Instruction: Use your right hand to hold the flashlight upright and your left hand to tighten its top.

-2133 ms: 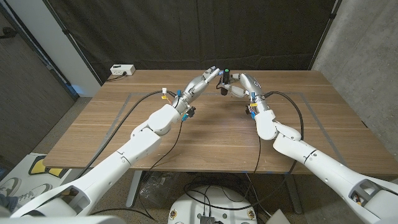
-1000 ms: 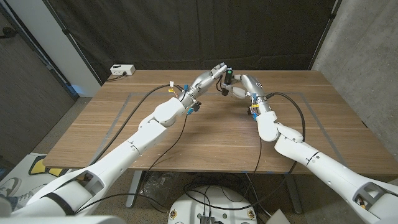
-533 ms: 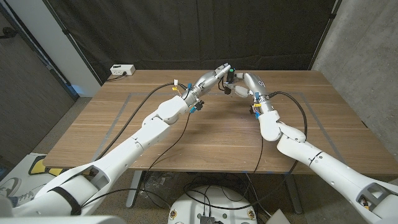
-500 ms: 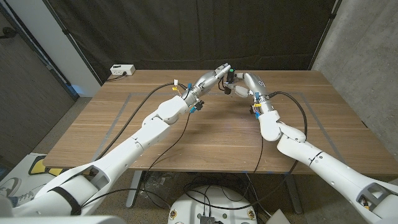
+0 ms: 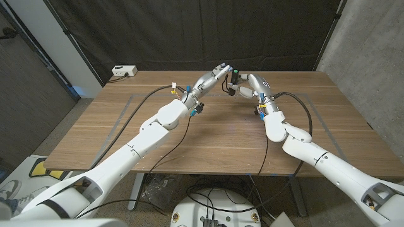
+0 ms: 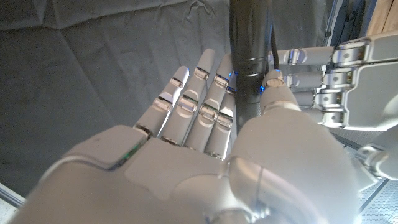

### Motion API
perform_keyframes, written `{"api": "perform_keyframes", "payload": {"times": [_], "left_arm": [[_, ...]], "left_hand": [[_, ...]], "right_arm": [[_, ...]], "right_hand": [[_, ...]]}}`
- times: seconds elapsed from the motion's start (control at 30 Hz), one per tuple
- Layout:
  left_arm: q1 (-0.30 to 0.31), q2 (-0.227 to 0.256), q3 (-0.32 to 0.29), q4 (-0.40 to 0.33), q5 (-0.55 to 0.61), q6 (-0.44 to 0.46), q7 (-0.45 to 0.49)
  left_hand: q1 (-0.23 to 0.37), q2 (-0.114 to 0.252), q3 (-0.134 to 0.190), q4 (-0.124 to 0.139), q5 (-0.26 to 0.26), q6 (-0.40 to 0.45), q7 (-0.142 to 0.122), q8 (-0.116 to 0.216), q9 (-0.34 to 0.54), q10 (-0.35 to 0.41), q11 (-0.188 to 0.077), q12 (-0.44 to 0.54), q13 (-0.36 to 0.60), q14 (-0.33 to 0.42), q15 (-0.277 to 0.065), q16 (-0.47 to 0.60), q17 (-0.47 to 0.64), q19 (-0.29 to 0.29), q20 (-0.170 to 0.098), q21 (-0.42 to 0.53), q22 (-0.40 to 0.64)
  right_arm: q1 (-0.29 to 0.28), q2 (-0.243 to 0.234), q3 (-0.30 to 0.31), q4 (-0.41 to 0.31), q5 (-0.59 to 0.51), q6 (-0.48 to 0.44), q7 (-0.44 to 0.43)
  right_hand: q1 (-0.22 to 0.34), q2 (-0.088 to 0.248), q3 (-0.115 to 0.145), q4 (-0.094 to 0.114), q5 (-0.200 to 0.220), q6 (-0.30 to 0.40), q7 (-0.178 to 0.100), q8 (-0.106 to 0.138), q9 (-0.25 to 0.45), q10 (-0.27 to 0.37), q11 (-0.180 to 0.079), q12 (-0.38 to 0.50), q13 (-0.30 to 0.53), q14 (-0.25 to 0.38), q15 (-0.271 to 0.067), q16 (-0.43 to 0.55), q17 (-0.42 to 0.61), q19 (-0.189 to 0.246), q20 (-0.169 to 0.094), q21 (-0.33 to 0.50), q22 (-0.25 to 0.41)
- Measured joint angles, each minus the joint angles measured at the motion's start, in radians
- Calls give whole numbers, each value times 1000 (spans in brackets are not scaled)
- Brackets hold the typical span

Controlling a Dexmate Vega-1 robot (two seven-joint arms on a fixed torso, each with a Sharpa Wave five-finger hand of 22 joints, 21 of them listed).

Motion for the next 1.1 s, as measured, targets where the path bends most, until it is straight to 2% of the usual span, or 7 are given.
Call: {"api": "perform_keyframes", "payload": {"times": [0.4,0.73,1.1], "left_arm": [[58,13,-15,-62,5,22,60],[90,14,-21,-88,9,22,79],[129,9,-32,-112,40,-2,145]], "left_hand": [[0,0,-1,-1,-8,24,-13,15,0,0,0,0,0,0,3,0,0,0,0,0,0],[4,4,-4,-4,-8,44,-21,16,0,-4,-4,7,0,-4,-1,8,0,0,0,6,0],[11,11,-4,-4,-8,49,-27,23,0,3,-11,7,0,0,-5,8,0,0,0,9,-2]], "right_arm": [[17,5,-4,27,11,19,9],[24,8,-7,38,13,34,12],[39,13,-16,63,14,51,17]], "right_hand": [[0,0,0,0,0,0,0,-1,0,0,0,7,0,5,-5,0,0,0,0,0,0],[3,-3,0,0,-1,0,0,-2,0,0,0,7,5,5,-5,0,0,0,0,0,0],[3,-3,0,0,1,0,0,-4,0,0,0,7,9,5,-5,0,0,0,0,0,0]]}}
